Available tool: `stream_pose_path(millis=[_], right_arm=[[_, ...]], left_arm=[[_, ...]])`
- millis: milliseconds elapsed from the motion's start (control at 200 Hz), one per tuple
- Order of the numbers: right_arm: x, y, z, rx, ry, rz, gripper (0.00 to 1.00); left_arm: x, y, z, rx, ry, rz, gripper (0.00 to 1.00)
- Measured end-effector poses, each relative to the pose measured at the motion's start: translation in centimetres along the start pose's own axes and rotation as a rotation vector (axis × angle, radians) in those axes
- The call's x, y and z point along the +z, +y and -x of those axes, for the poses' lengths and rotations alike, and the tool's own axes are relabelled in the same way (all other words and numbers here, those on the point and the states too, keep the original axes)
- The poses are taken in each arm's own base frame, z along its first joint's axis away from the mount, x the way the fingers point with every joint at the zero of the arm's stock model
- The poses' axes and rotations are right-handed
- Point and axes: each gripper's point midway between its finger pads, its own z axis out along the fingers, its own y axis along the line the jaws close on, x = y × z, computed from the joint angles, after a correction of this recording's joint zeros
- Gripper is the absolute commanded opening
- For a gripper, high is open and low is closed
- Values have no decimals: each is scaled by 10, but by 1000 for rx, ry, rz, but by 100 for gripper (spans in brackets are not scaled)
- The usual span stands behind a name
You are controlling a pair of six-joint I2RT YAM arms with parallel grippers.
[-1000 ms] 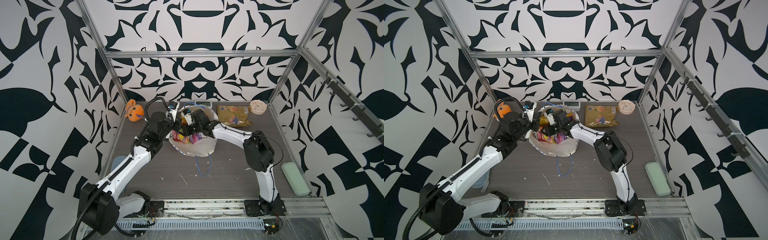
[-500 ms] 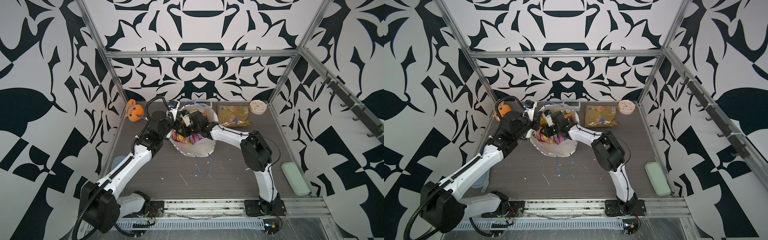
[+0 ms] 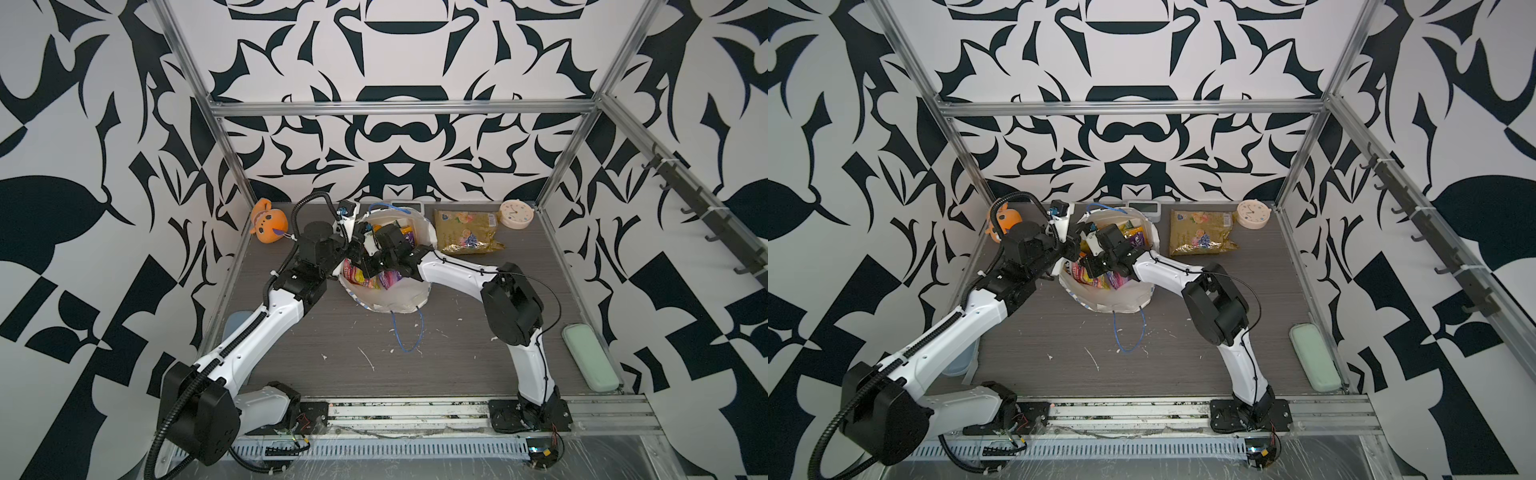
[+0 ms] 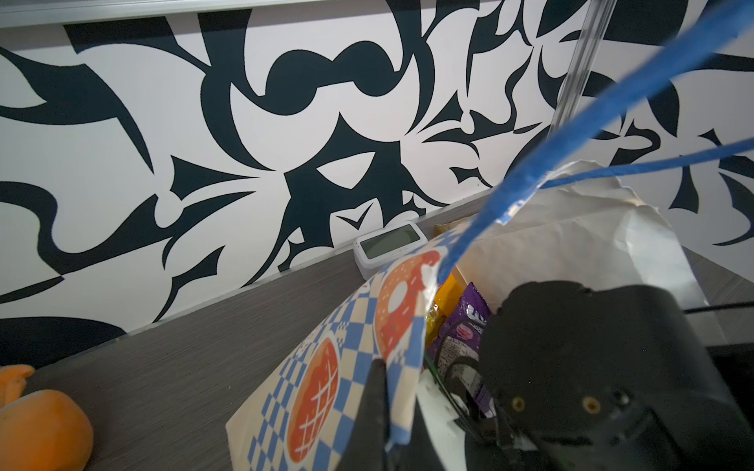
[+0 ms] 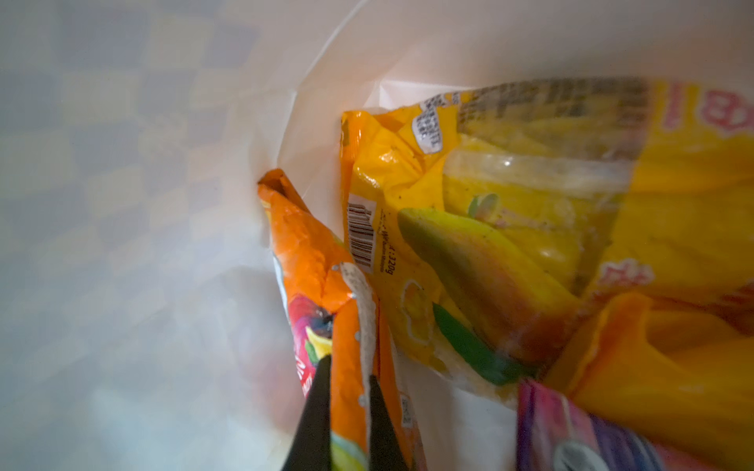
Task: Take the snacks out of the paper bag
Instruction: Pick up the snack from the paper bag.
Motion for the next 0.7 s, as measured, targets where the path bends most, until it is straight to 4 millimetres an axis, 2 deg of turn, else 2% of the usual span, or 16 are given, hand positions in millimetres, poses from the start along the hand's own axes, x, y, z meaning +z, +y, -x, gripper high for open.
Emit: stream_pose_path(millis=[350, 570, 700], right_arm=[[-56, 25, 28, -14, -57, 18, 0], [-86, 34, 31, -29, -69, 16, 0], [-110, 36, 32, -56, -85, 0, 0]], left_arm=[[0, 4, 4, -1, -16, 24, 0], [0, 5, 5, -1, -18, 30, 0], [0, 5, 5, -1, -18, 31, 0]])
